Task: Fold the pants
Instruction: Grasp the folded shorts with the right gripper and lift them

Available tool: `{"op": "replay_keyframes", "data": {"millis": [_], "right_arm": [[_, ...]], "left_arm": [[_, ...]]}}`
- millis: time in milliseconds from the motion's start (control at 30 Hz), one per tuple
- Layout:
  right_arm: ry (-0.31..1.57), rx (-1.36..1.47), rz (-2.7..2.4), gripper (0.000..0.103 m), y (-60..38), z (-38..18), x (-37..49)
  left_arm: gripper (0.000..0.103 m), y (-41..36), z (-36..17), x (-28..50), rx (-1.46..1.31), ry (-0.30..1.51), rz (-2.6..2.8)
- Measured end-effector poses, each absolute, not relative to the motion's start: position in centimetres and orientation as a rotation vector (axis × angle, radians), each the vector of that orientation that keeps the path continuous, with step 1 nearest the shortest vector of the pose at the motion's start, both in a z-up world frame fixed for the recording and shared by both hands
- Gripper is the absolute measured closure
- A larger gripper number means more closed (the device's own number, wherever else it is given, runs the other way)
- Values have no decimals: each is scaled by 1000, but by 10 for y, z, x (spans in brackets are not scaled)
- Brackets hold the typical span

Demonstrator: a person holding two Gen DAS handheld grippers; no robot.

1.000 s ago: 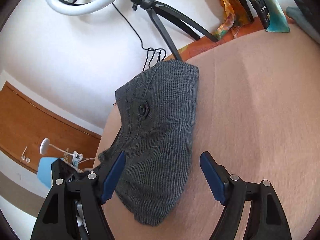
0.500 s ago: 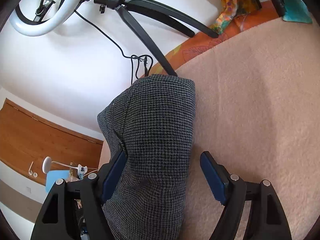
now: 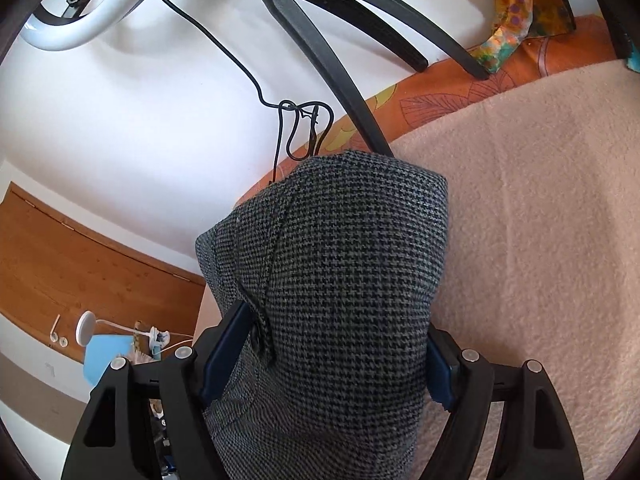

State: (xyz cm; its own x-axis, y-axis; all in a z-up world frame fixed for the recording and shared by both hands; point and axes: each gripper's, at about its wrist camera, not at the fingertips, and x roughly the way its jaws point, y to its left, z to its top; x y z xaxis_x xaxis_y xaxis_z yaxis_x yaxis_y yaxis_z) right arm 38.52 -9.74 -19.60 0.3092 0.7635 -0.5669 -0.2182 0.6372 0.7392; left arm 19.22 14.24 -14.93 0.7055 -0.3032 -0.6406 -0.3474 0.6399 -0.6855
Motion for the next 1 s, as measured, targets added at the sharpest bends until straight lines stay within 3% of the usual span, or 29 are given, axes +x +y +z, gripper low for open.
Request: {"op": "replay_keyframes", "data": {"millis": [133, 200, 300, 1000], "right_arm": [[1059, 578, 689, 51, -94, -190, 382], [1047, 549, 679, 62, -92, -181, 378], [1023, 457, 656, 70, -81, -166, 374], [845, 84, 602, 78, -57, -83, 321]], "left_arm": [[56, 139, -151, 195, -889, 824, -1], [59, 135, -150, 195, -865, 819, -7], [64, 132, -144, 195, -828, 807, -14], [68, 100, -102, 174, -653, 746, -118]]}}
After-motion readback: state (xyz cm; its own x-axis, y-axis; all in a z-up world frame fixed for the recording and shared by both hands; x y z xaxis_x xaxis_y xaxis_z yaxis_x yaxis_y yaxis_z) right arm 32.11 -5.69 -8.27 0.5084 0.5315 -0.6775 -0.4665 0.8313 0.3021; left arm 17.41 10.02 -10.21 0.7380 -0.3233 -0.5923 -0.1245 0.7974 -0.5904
